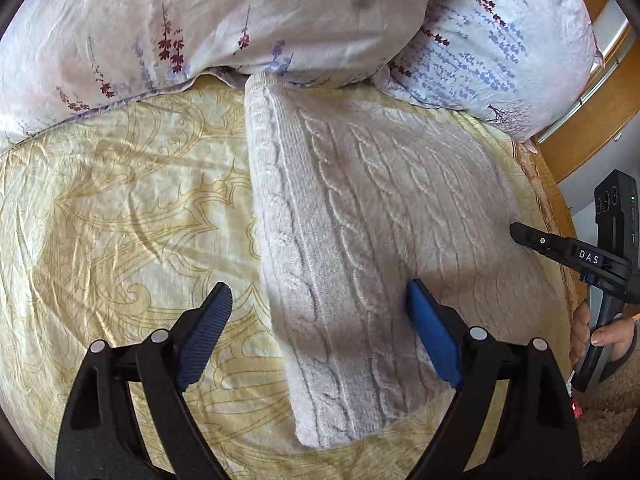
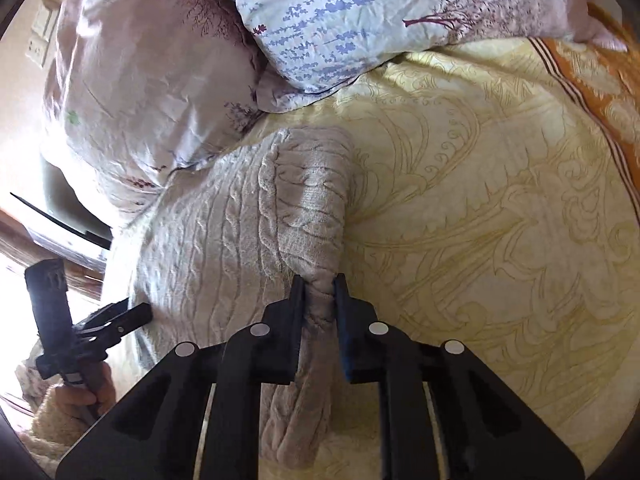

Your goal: Fold small clothes

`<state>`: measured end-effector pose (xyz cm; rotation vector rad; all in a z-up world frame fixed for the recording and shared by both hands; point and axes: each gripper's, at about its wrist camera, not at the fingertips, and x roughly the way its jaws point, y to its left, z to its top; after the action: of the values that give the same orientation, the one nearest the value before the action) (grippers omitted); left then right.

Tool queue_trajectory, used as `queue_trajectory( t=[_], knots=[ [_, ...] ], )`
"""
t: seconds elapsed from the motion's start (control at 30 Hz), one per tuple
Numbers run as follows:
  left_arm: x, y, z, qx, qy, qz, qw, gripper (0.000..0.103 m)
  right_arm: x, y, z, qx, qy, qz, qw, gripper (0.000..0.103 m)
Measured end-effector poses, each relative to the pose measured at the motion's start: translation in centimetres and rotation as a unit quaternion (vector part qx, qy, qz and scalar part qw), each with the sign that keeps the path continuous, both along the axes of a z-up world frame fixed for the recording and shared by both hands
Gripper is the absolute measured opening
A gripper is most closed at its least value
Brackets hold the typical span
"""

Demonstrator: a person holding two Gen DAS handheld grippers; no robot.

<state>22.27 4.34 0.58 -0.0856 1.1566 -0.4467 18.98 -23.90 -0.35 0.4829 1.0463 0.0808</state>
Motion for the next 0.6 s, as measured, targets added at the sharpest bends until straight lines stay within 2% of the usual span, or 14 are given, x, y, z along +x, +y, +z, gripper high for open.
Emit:
queue_trajectory(
  t=[0.07,0.17,0.23,0.4,0.47,0.6],
  knots=[
    [0.1,-0.5,-0.1,0.024,-0.017,-0.002,0.9996,0.099,0.4,0.1,0.1,-0.012,0.006,0.004,1.0,0.016],
    [-0.2,-0.6,0.4,0.031,-0.031,-0.001,0.999,0.099,-0.2,0.4,1.3,-0.025,-0.001,0.009,1.0,0.016],
    [-1.1,-0.3,1.4,0.033,-0.049,0.001,0.9983,0.098,-1.6,0.6,2.8,-0.038,-0.03,0.005,0.999,0.016],
    [-3.6,-0.3,3.5,0.073,-0.099,0.003,0.9923,0.096,-4.5,1.8,4.9,0.003,-0.1,0.05,0.994,0.016],
    [-4.1,-1.0,3.6,0.089,-0.101,0.003,0.9908,0.096,-5.3,2.9,5.1,0.004,-0.107,0.08,0.991,0.016],
    [-4.4,-1.6,3.0,0.108,-0.088,0.003,0.9902,0.096,-5.6,4.9,4.4,-0.025,-0.086,0.105,0.99,0.016]
  ],
)
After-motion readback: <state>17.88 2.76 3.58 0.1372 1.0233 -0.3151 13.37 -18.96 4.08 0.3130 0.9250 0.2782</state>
